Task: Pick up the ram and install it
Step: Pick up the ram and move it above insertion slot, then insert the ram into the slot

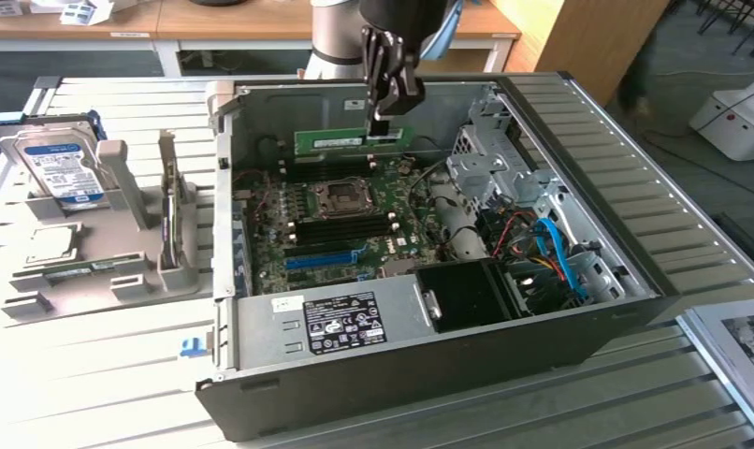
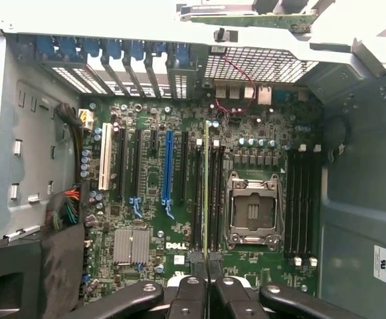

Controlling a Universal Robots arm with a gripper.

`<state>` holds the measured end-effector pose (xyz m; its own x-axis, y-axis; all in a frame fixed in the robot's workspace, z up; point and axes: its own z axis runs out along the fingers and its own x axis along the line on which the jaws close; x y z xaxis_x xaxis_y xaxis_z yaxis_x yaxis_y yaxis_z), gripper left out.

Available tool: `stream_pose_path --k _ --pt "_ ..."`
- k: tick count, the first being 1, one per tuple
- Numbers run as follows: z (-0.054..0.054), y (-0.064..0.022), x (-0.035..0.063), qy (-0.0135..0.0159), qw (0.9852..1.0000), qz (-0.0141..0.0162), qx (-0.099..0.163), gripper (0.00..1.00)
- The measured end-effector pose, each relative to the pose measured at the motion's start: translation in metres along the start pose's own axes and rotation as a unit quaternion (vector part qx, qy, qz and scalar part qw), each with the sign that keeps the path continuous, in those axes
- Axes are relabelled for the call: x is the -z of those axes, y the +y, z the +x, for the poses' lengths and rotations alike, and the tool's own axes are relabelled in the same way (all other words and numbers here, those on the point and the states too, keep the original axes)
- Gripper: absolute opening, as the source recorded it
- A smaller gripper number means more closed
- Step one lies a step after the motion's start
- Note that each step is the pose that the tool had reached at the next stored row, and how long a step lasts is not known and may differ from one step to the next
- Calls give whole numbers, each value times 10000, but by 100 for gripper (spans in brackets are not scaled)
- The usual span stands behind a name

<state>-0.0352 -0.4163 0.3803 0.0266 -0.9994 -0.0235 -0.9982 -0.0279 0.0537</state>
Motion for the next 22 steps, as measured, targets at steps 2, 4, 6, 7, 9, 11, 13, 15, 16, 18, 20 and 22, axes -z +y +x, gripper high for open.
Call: stream_pose_path --k 2,4,6,7,9,11,13,15,16,18,20,22 --pt "-13 0 -2 0 10000 0 0 12" --pt "-26 -1 -4 0 10000 0 0 12" --pt "-37 -1 -6 0 10000 0 0 12" --pt "-41 -2 -7 0 10000 0 0 12" --pt "-50 -2 -9 0 10000 0 0 12" --pt "-54 -2 -9 0 10000 0 0 12" --pt "-54 -2 -9 0 10000 0 0 12" --pt "-54 -2 -10 0 10000 0 0 12" --pt "-55 -2 -12 -1 10000 0 0 12" --pt "-55 -3 -19 0 10000 0 0 12" --pt "-54 -3 -26 0 10000 0 0 12" --pt "-54 -3 -32 0 10000 0 0 12"
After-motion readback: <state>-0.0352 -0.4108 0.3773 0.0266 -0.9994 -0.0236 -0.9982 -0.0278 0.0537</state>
